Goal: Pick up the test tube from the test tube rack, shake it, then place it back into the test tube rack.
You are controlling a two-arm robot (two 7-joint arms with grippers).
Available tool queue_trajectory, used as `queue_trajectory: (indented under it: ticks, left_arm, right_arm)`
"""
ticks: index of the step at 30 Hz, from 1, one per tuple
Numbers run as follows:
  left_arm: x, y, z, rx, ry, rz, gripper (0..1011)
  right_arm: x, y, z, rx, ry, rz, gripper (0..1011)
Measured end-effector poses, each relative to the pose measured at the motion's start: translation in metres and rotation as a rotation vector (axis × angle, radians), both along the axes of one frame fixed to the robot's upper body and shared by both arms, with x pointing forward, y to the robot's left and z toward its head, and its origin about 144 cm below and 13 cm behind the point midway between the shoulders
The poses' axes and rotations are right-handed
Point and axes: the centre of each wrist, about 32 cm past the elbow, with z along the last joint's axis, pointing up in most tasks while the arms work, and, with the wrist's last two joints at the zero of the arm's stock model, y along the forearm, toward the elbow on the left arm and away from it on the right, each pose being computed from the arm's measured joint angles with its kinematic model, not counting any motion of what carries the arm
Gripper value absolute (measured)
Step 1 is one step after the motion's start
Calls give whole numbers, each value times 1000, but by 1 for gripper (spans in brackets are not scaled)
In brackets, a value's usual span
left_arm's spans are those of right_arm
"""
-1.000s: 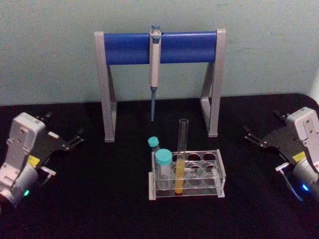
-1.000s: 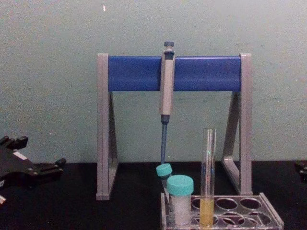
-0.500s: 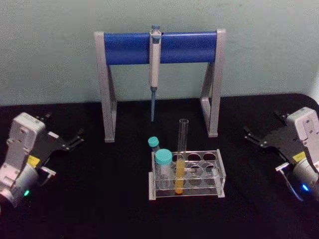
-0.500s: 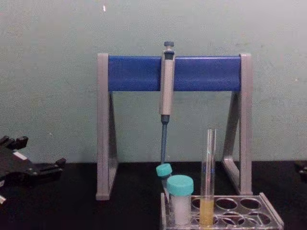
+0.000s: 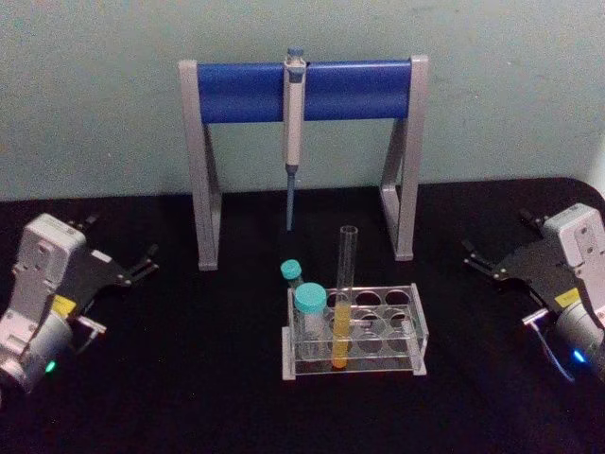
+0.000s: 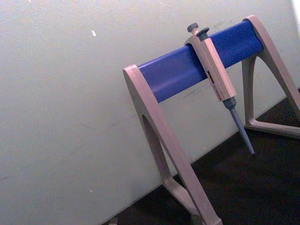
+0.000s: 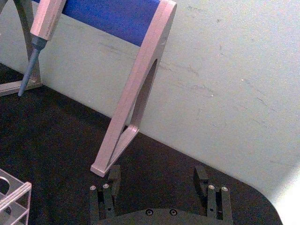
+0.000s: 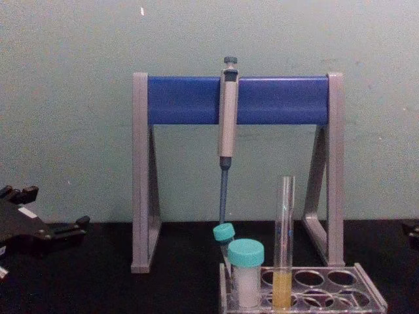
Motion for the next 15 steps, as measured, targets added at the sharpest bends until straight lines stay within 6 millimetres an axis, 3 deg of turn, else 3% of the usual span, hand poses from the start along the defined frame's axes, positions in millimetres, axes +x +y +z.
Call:
queue_trajectory:
  ticks: [15]
  left_arm:
    - [0, 0, 0, 0, 0, 0, 1001]
  right_arm:
    - [0, 0, 0, 0, 0, 0, 1000]
